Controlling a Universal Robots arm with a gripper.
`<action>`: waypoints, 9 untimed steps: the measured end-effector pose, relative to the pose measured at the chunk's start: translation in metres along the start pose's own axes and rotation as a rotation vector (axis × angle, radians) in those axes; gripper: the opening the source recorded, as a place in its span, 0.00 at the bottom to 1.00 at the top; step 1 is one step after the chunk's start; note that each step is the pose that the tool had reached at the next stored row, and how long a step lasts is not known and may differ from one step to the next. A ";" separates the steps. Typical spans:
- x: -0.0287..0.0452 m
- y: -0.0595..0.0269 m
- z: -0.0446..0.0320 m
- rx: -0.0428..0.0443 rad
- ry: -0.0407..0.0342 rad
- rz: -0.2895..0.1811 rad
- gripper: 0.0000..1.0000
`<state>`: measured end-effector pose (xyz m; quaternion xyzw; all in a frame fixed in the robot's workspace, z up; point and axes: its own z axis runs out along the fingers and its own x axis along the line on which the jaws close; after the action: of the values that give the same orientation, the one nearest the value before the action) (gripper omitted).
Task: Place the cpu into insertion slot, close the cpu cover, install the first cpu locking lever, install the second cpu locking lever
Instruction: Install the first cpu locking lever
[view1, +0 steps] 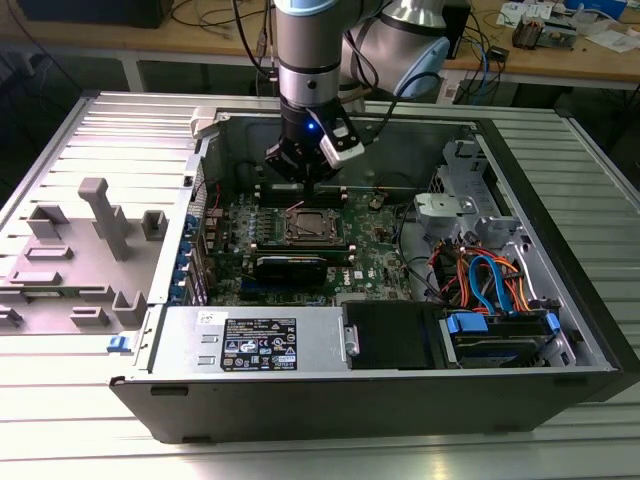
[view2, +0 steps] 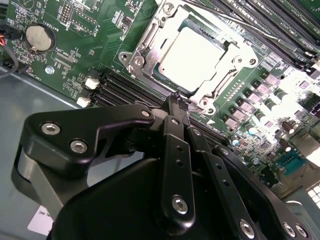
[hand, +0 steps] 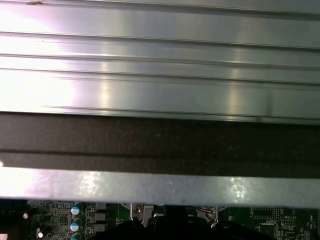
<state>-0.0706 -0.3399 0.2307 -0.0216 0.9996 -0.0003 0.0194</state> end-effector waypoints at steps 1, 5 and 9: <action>0.0000 0.0000 0.0002 -0.0001 -0.0001 0.000 0.11; 0.0000 0.0000 0.0004 -0.0001 -0.0001 0.000 0.11; 0.0000 -0.0002 0.0007 0.0000 -0.0001 0.000 0.11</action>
<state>-0.0706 -0.3401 0.2300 -0.0216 0.9996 -0.0003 0.0194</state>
